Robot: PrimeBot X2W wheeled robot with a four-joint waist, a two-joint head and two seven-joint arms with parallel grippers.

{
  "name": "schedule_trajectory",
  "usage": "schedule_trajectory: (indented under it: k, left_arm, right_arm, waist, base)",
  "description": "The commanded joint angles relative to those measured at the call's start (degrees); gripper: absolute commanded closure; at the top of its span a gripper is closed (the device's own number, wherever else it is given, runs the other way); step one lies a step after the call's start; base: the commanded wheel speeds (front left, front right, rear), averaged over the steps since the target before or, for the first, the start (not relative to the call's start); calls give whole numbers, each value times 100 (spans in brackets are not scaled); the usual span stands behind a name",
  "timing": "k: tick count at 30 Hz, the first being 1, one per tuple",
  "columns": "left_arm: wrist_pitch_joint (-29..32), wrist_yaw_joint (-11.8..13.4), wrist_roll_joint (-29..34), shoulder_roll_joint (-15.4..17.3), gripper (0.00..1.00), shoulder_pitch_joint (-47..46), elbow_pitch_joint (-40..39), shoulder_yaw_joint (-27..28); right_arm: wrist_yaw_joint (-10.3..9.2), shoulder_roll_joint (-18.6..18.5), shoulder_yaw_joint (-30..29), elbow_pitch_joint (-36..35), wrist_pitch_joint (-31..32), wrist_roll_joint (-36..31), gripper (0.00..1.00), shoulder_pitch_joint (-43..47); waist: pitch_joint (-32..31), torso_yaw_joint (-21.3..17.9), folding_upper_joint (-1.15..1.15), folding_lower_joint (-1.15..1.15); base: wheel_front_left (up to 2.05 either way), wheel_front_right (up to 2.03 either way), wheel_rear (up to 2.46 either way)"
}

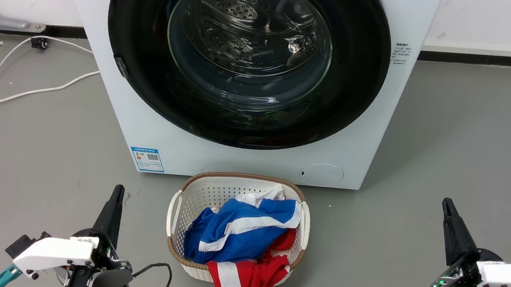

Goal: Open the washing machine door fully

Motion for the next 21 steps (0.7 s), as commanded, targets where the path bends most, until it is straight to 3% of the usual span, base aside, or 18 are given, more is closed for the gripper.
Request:
schedule_trajectory:
  k: [1,18,19,21]
  left_arm:
    - [15,-16,-10,-6,100,-39,1,11]
    - [15,-16,-10,-6,100,-39,0,11]
    - [14,-16,-10,-6,0,-39,0,11]
    - [-16,1,2,-4,0,31,41,-12]
  right_arm:
    - [0,19,-8,8,20,-23,100,-69]
    - [0,26,-19,8,23,-32,100,-70]
    - [0,27,-19,9,23,-33,0,-71]
    - [0,10,-3,47,3,-15,0,37]
  waist:
    - [0,0,0,0]
    - [0,0,0,0]
    - [0,0,0,0]
    - [0,0,0,0]
  base:
    - [0,0,0]
    - [0,0,0]
    - [0,0,0]
    - [0,0,0]
